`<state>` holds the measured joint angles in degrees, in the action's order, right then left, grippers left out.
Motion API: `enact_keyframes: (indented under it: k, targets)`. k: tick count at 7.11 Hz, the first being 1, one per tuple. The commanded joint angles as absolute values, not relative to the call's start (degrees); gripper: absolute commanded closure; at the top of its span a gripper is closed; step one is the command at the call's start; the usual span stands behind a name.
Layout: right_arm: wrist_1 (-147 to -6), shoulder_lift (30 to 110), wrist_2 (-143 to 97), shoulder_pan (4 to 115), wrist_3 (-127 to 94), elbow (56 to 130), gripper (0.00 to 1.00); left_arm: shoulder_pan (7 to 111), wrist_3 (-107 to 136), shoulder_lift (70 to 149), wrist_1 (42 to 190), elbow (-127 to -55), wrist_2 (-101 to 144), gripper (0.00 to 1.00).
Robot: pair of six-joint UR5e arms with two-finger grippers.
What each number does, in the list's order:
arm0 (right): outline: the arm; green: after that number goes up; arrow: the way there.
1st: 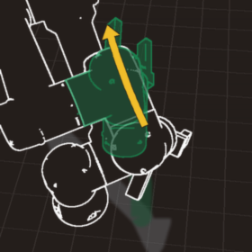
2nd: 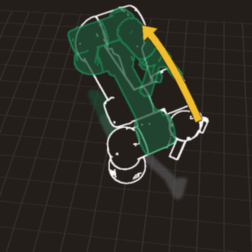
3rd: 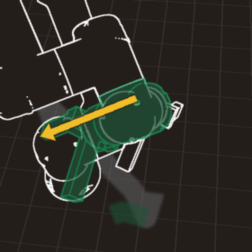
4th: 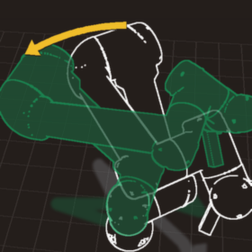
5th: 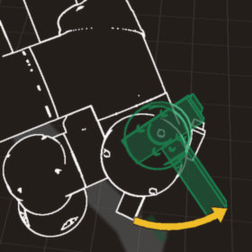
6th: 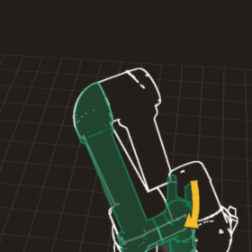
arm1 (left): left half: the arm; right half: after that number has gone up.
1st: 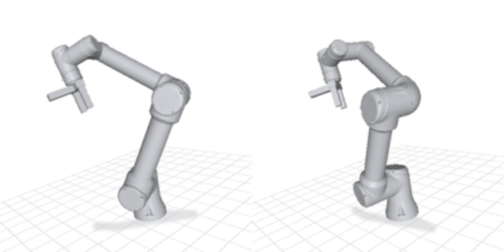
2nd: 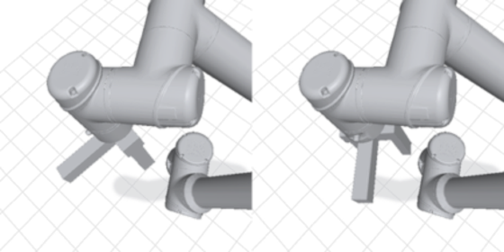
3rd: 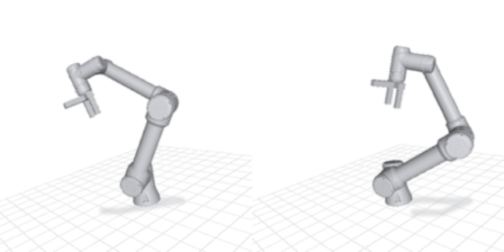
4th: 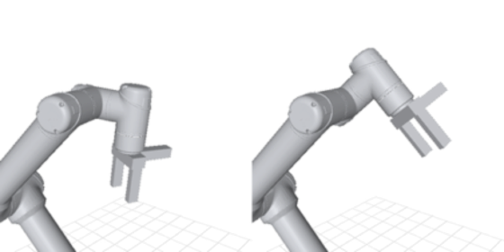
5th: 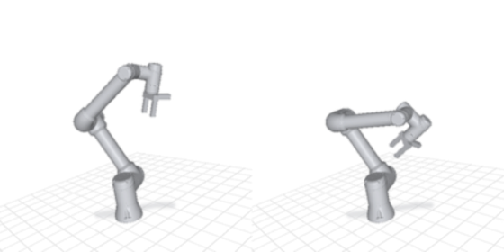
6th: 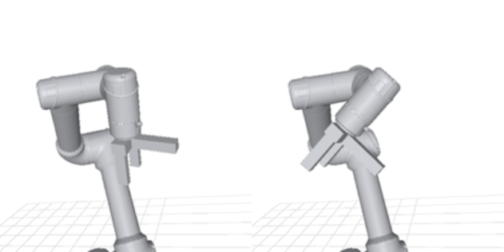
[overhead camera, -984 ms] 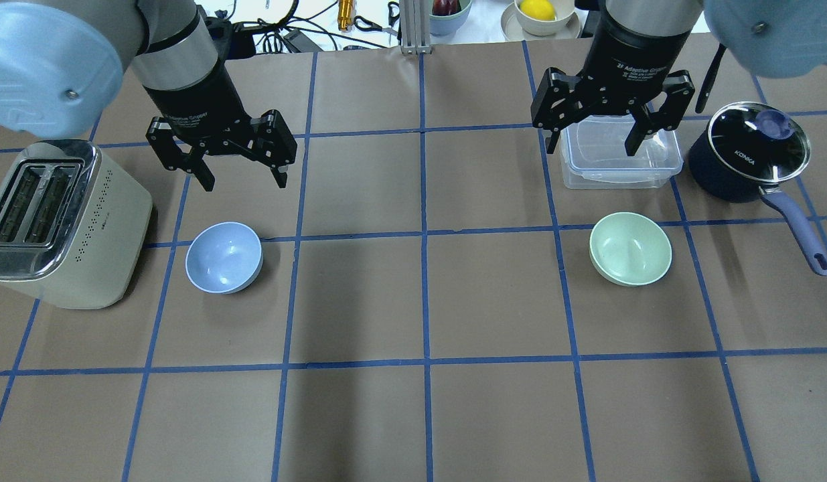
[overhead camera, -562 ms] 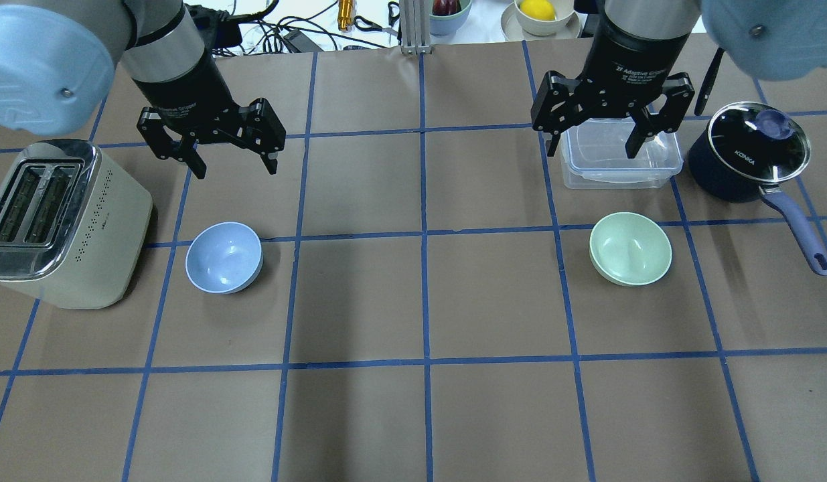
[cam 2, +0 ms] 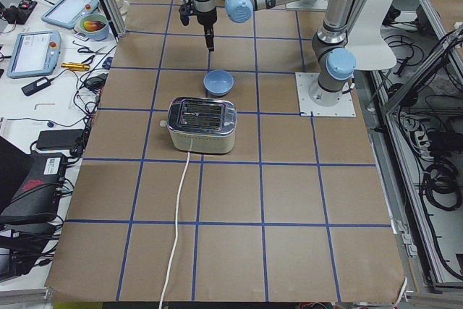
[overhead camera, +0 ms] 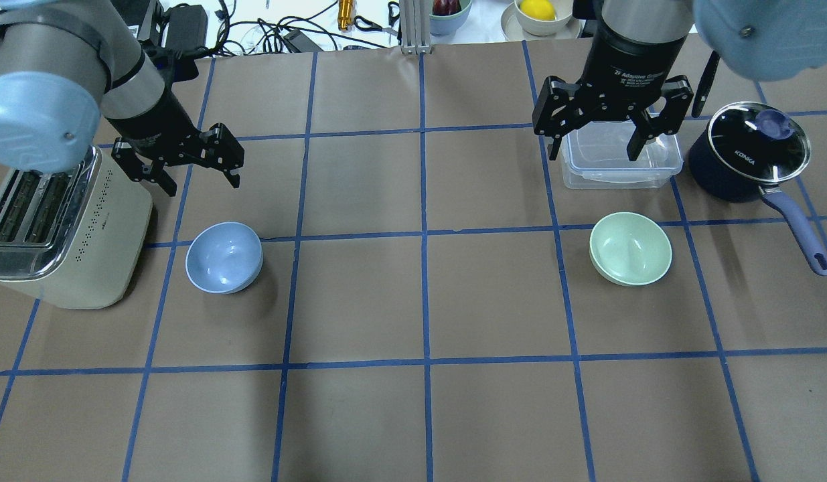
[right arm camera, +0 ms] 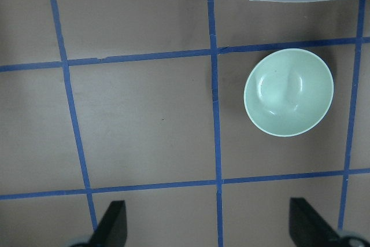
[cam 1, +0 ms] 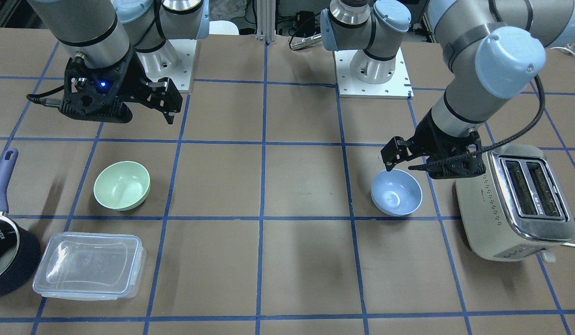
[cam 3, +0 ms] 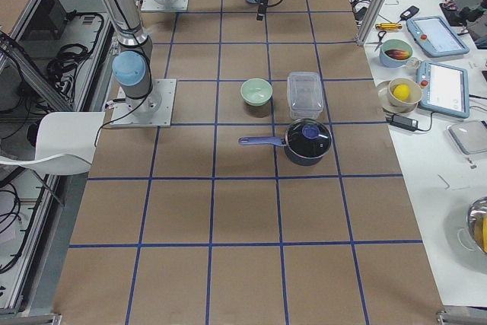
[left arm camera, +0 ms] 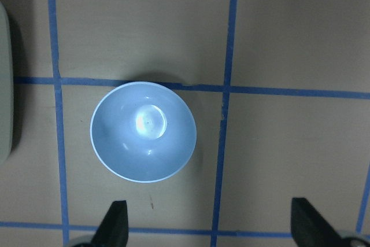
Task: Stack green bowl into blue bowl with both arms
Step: 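Lower the left gripper onto the rim of the light blue bowl and grasp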
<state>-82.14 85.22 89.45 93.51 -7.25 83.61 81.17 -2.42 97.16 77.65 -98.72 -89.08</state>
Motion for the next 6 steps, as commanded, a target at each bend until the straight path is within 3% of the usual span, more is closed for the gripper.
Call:
enact_keyframes:
  k: [1, 6]
  targets:
    - [-82.09, 84.82, 89.47, 93.52, -7.21, 83.67, 0.00, 77.01, -2.55, 98.69, 71.11, -104.83, -89.03, 0.00]
    - [-82.18, 84.38, 89.47, 93.52, -7.38, 83.76, 0.00, 73.92, -2.99, 106.42, 67.76, -105.82, -90.97, 0.00]
